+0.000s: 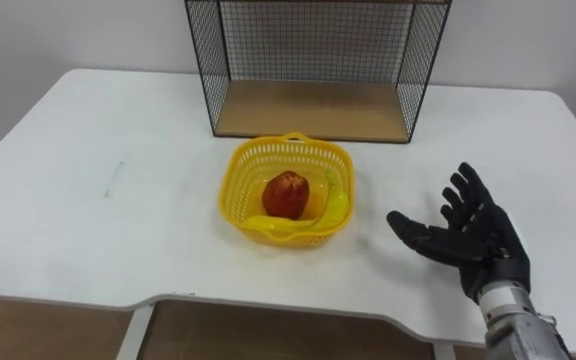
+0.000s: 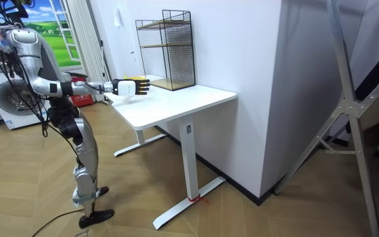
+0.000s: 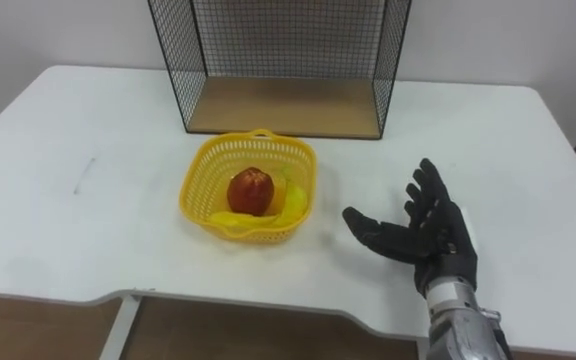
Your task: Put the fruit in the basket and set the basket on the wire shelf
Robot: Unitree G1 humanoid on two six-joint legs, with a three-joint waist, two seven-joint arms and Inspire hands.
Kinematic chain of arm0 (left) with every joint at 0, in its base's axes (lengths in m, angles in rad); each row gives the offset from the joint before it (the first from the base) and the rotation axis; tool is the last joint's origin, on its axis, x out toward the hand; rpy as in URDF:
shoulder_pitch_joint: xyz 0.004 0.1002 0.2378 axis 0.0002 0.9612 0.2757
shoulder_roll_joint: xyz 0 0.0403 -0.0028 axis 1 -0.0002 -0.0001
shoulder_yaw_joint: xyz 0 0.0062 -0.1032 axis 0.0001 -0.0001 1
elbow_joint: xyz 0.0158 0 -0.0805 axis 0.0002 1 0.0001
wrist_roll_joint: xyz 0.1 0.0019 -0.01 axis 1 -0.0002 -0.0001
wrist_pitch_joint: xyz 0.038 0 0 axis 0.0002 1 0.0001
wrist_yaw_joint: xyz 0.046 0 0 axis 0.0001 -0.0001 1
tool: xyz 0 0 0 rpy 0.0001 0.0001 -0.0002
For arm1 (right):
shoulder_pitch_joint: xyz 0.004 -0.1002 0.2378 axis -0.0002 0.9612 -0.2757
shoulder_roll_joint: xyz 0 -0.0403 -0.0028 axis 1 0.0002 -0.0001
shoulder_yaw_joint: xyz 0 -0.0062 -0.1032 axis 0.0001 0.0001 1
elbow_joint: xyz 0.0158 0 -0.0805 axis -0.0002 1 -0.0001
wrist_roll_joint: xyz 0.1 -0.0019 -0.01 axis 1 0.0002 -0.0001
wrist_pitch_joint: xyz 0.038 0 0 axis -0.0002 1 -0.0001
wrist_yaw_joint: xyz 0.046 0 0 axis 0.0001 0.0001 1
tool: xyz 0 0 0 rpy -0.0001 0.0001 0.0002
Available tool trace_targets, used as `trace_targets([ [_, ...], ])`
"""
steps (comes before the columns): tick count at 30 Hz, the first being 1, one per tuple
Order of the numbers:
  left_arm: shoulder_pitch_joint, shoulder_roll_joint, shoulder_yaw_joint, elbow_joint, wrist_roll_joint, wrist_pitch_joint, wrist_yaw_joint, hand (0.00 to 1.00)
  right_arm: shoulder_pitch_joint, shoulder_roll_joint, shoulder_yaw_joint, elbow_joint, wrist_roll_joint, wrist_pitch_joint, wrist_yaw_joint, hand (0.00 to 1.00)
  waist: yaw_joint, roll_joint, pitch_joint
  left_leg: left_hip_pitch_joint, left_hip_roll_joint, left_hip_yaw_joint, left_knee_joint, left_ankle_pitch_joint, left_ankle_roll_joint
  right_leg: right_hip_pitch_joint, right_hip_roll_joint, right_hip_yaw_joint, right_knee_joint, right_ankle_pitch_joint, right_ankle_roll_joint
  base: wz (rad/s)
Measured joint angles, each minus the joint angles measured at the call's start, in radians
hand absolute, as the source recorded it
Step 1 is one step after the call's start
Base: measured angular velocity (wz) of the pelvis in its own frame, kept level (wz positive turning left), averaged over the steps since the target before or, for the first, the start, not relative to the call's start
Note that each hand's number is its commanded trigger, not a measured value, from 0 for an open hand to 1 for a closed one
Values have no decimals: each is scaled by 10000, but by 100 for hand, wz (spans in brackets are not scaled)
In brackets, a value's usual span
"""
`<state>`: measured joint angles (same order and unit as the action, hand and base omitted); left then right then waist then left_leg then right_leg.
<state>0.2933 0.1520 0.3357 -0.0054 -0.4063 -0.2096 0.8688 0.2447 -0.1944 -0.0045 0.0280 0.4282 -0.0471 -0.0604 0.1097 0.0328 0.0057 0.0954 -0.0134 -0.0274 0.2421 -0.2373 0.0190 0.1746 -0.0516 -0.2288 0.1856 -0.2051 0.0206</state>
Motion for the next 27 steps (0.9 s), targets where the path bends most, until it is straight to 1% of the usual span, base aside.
trace_targets([
  [2, -132, 1, -117, -351, 59, -131, -138, 0, 5, 2, 14, -1, -91, -126, 71, 0, -13, -22, 2, -15, 0, 21, 12, 0, 0, -1, 2, 2, -5, 0, 0, 0],
  [4, -188, 1, -275, -784, 59, -238, -343, 0, 8, 14, 21, 6, -193, -267, 127, 0, -43, -18, 32, -47, 1, 16, 27, 0, 0, -15, 3, -9, -13, 0, -1, 2],
  [5, -196, 1, -418, -1050, 55, -353, -479, 0, 7, 28, 28, 52, -216, -368, 200, 0, -124, -39, 38, -69, -3, 1, 47, -1, 0, -15, 2, -38, -16, 1, 0, 7],
  [6, -224, 9, -601, -1230, 54, -478, -606, 0, -13, 60, 58, 176, -304, -497, 266, 0, -204, -111, 24, -100, -4, -12, 80, -1, -1, -14, 0, -80, -12, 1, 0, 8],
  [7, -275, 13, -697, -1240, 53, -566, -699, 0, -17, 66, 76, 225, -325, -532, 297, 0, -211, -106, 37, -111, -3, -12, 94, -1, -1, -16, 1, -85, -12, 1, 0, 6],
  [9, -537, 8, -1050, -1238, 41, -629, -1144, 0, -28, 134, 122, 369, -372, -619, 486, 0, -264, -106, 98, -138, -2, -10, 114, 0, -3, -23, 5, -91, -14, 1, 0, 0],
  [11, -624, 8, -1309, -1236, 10, -683, -1613, 0, -39, 231, 122, 377, -324, -622, 589, 0, -275, -107, 101, -147, -3, -4, 120, 0, -3, -30, 3, -89, -14, 1, 0, 0],
  [12, -663, 9, -1520, -1233, -177, -753, -1938, 0, -86, 305, 125, 376, -254, -628, 646, 0, -329, -115, 102, -159, -2, 0, 132, 0, -2, -41, 1, -87, -16, 0, 0, 0],
  [16, -833, 3, -2275, -1011, -492, -748, -2856, 0, -380, 419, 243, 379, -34, -640, 728, 0, -483, -108, 100, -224, 5, 55, 207, 1, -1, -142, 4, -10, 17, 10, -13, -5],
  [17, -852, -4, -2556, -924, -633, -721, -3237, 0, -425, 442, 307, 388, 67, -641, 823, 0, -506, -106, 98, -209, 7, 73, 237, 1, -1, -136, 3, 15, 27, 10, -13, -6],
  [18, -868, -29, -2766, -904, -653, -606, -3604, 0, -474, 475, 357, 413, 130, -641, 905, 0, -521, -108, 100, -196, 9, 86, 234, 1, -1, -140, 3, 35, 26, 10, -12, -5],
  [19, -877, -37, -2863, -904, -655, -554, -3776, 0, -485, 481, 395, 424, 183, -641, 934, 0, -530, -111, 101, -181, 9, 88, 225, 1, -1, -143, 3, 47, 27, 10, -12, -5],
  [21, -891, -67, -3150, -904, -759, -432, -4418, 0, -484, 485, 618, 475, 494, -642, 991, 0, -601, -112, 101, -130, 20, 149, 155, 2, 1, -143, 6, 110, 27, 10, -12, -8],
  [23, -962, -92, -3360, -825, -936, -388, -4767, 0, -485, 496, 737, 607, 798, -649, 1086, 0, -615, -118, 104, -101, 29, 213, 117, 2, 1, -144, 13, 194, 25, 11, -12, -9],
  [25, -1093, -105, -3634, -527, -1110, -371, -5087, 0, -488, 502, 923, 767, 1324, -649, 1087, 0, -624, -125, 106, -110, 28, 232, 85, 2, 1, -166, 16, 253, 28, 13, -9, -5],
  [27, -1131, -210, -3882, -163, -1147, -321, -5489, 0, -489, 553, 1104, 780, 1833, -648, 1241, 0, -678, -151, 121, -116, 27, 254, 66, 2, 2, -192, 23, 311, 26, 19, -1, -3],
])
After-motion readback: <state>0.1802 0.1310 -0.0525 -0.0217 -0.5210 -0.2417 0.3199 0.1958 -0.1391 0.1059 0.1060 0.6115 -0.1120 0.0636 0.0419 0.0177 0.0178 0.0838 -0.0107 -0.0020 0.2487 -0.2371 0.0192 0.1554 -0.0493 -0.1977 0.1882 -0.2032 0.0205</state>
